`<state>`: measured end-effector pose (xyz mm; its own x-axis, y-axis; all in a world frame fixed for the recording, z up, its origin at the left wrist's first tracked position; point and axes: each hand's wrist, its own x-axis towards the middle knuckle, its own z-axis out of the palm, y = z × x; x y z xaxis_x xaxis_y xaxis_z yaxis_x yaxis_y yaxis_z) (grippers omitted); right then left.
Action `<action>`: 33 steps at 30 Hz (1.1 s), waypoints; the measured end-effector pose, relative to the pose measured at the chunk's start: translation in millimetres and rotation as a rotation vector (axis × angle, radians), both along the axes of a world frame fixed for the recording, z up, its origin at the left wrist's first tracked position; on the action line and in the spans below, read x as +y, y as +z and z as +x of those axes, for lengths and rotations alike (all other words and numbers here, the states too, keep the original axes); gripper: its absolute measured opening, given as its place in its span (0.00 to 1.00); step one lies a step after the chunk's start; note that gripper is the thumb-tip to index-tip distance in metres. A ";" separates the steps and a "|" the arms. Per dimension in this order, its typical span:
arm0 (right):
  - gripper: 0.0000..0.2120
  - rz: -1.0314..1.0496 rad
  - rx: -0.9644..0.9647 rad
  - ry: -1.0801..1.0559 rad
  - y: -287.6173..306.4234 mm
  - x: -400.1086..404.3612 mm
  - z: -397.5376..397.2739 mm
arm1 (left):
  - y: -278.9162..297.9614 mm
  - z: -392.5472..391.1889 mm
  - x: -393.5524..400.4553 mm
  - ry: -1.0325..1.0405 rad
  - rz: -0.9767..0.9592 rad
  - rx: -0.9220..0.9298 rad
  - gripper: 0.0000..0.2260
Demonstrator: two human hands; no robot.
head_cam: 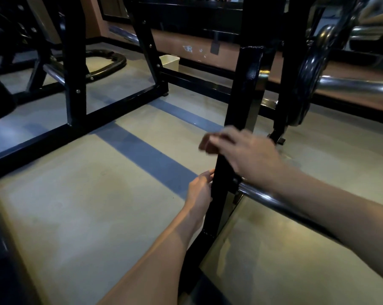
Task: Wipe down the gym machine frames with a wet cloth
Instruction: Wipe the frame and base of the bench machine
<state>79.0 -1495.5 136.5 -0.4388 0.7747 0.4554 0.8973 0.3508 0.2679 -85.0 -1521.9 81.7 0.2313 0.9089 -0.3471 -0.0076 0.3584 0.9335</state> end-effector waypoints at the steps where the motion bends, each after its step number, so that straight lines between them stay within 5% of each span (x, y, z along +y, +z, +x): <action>1: 0.23 0.089 0.075 -0.030 16.5 7.3 0.5 | -1.4 1.0 0.3 0.009 -0.008 0.009 0.17; 6: 0.20 0.275 0.388 -0.213 54.2 23.4 -2.4 | -2.5 1.1 1.7 0.046 -0.016 0.026 0.19; 11: 0.22 0.053 0.034 -0.040 2.0 0.5 -3.4 | 0.9 0.1 -0.2 0.026 -0.018 -0.013 0.17; 19: 0.20 0.364 0.405 -0.221 85.2 31.8 6.4 | 3.0 -0.7 -1.4 0.014 -0.024 0.011 0.15; 25: 0.20 0.063 0.136 -0.072 40.8 4.8 3.0 | -2.1 -1.4 -0.8 0.014 -0.012 0.012 0.18; 30: 0.21 0.337 0.433 -0.197 93.0 28.9 12.1 | 1.8 0.7 -0.1 0.039 -0.039 -0.003 0.14; 33: 0.20 0.315 0.519 -0.228 70.1 19.2 5.9 | 3.7 -1.0 -0.2 0.042 -0.049 -0.013 0.14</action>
<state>84.9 -1476.3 206.5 0.0595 0.6174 0.7844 0.9804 0.1116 -0.1622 -86.0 -1522.1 85.4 0.1984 0.8997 -0.3889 -0.0352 0.4031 0.9145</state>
